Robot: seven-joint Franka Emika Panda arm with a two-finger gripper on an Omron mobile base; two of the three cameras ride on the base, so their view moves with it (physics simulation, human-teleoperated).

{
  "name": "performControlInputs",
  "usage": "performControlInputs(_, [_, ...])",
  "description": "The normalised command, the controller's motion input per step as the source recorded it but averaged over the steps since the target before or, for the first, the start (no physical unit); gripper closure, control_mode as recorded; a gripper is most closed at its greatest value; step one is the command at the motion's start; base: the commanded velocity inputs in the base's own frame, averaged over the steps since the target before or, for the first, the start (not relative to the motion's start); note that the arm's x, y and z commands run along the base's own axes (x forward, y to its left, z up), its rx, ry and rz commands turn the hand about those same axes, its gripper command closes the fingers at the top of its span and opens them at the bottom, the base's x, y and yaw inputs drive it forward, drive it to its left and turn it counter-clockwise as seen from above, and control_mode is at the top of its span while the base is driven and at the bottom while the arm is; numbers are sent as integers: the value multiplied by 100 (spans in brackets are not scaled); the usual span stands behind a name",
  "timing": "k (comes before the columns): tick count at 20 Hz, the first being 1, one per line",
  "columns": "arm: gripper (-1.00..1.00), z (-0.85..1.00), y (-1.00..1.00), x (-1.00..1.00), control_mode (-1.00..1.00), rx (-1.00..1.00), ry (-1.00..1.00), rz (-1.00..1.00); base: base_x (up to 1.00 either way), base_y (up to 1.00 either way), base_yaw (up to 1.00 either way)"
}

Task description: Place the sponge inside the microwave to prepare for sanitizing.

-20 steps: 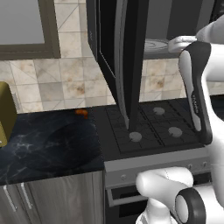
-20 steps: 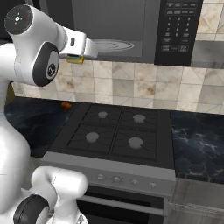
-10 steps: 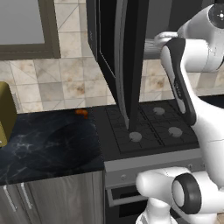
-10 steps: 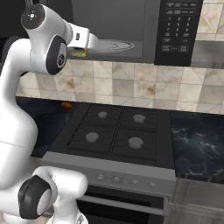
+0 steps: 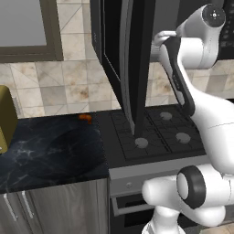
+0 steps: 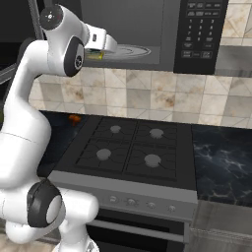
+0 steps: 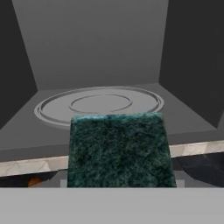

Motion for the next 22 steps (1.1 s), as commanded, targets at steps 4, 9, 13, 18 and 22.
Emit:
performControlInputs(4, [100,0,0,45,-100,0,0,0,0,0,0])
performControlInputs(9, [100,-1,0,36,-100,0,0,0,0,0,0])
performControlInputs(13, [100,-4,0,44,-100,0,0,0,0,0,0])
performControlInputs(18, [100,-8,0,42,-100,0,0,0,0,0,0])
performControlInputs(22, [100,-4,0,35,-100,0,0,0,0,0,0])
